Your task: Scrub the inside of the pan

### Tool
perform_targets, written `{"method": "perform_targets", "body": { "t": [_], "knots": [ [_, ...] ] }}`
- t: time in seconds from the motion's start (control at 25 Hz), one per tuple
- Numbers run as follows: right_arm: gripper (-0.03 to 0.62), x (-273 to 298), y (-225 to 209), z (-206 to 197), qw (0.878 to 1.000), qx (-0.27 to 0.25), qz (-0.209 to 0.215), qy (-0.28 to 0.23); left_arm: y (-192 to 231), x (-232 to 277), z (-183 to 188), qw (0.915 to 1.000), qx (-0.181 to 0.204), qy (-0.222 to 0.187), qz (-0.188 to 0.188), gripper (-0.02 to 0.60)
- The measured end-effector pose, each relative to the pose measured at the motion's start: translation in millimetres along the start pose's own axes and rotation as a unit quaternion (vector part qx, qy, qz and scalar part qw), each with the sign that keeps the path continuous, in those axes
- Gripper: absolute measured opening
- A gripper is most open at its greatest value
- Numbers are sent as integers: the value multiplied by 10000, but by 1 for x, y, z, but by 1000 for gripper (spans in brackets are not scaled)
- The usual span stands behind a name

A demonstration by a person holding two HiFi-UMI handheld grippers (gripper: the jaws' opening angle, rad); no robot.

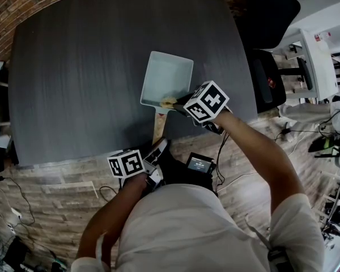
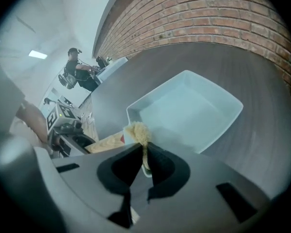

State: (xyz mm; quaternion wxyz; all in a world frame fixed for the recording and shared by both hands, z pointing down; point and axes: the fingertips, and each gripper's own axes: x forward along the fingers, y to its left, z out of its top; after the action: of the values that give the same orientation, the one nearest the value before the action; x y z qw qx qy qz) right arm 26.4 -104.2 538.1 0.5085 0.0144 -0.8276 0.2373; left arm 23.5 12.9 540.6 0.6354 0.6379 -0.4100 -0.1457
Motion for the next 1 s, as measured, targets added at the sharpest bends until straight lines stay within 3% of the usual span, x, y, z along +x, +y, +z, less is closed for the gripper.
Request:
{"method": "perform_targets", "body": {
  "t": [0.4,1.0],
  "knots": [
    [37,8,4,2,9980,507,368,-26,-1,3,-6,9990,185,386,-92,109],
    [37,31,20,36,9962,383,776,-51,-4,6,-10,9926,525,1074,-213,108]
  ]
}}
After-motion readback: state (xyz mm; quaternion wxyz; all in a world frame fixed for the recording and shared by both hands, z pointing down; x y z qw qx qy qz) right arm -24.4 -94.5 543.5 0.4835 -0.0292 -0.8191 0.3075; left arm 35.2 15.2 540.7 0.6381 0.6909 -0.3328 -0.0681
